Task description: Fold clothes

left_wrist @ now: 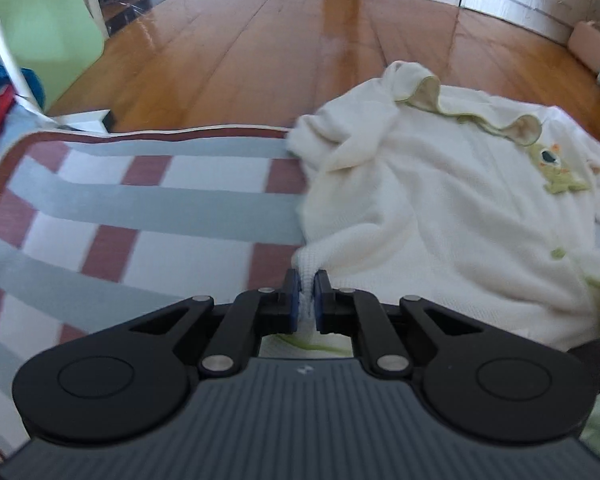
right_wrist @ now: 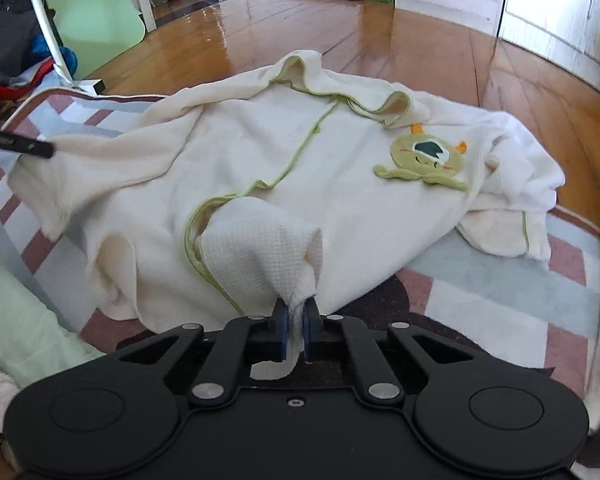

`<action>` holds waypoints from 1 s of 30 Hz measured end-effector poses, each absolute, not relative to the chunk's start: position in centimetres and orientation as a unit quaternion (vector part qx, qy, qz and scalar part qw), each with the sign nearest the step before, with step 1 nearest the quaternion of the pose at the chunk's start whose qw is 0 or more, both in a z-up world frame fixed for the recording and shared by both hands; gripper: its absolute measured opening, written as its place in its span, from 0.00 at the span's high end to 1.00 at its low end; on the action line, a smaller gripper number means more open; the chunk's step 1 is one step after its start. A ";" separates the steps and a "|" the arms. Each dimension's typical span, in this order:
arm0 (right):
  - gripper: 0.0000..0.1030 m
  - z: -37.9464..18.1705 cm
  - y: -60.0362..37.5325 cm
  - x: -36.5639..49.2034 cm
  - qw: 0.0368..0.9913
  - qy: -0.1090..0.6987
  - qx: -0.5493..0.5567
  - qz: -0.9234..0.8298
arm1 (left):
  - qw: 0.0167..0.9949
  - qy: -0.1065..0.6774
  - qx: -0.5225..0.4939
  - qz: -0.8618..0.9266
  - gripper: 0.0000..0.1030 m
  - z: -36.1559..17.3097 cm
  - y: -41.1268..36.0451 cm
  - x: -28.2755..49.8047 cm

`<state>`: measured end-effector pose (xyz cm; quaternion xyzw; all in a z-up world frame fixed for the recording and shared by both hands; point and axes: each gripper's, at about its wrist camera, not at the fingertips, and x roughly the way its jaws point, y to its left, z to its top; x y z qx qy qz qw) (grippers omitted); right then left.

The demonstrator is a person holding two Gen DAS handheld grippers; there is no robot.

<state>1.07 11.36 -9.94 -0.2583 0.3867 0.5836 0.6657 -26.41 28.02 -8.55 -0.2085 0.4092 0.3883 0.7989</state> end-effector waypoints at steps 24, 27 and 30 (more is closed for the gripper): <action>0.91 -11.9 10.9 1.3 0.630 0.429 -0.201 0.615 | 0.752 0.332 -0.186 0.538 0.33 -3.2 37.1 -26.9; 0.91 -11.3 10.5 1.6 0.639 0.432 -0.180 0.611 | 0.762 0.396 -0.246 0.450 0.33 -8.5 31.3 -23.3; 0.91 -11.1 10.2 1.7 0.648 0.435 -0.173 0.601 | 0.759 0.430 -0.291 0.392 0.33 -12.5 26.6 -21.3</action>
